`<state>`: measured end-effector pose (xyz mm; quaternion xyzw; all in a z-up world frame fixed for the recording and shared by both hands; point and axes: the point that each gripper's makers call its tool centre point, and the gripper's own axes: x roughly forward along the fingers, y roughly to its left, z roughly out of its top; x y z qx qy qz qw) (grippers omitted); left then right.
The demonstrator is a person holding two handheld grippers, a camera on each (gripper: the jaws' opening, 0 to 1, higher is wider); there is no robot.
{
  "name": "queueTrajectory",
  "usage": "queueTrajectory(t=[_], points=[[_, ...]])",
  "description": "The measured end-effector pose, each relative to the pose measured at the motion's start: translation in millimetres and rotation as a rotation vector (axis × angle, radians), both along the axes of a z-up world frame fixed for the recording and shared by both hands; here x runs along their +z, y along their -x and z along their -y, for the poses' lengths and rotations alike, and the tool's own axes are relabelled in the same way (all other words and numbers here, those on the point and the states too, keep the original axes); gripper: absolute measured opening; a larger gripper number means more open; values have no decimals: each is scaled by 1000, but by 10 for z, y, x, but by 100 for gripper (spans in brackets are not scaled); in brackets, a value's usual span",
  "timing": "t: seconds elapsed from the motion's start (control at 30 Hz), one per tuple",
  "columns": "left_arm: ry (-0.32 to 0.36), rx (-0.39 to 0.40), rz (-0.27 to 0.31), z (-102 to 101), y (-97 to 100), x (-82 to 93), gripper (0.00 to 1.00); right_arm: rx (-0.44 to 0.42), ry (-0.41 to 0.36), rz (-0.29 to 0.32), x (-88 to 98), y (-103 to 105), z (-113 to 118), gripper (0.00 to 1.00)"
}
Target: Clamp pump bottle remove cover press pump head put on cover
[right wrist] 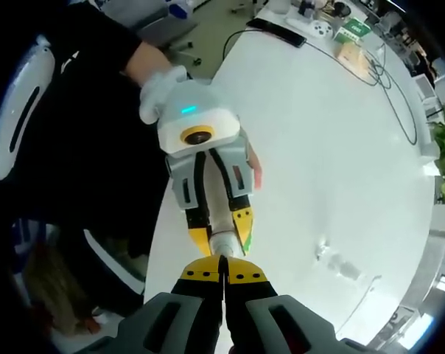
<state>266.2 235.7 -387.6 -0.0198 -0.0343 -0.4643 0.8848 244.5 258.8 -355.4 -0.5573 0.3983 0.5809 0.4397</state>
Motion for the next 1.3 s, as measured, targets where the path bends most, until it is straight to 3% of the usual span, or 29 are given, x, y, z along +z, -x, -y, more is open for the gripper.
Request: queueTrajectory(t=[1.3], points=[[-2,0,2,6,1,1,13,7,15,0,-5,-6,-7,0]])
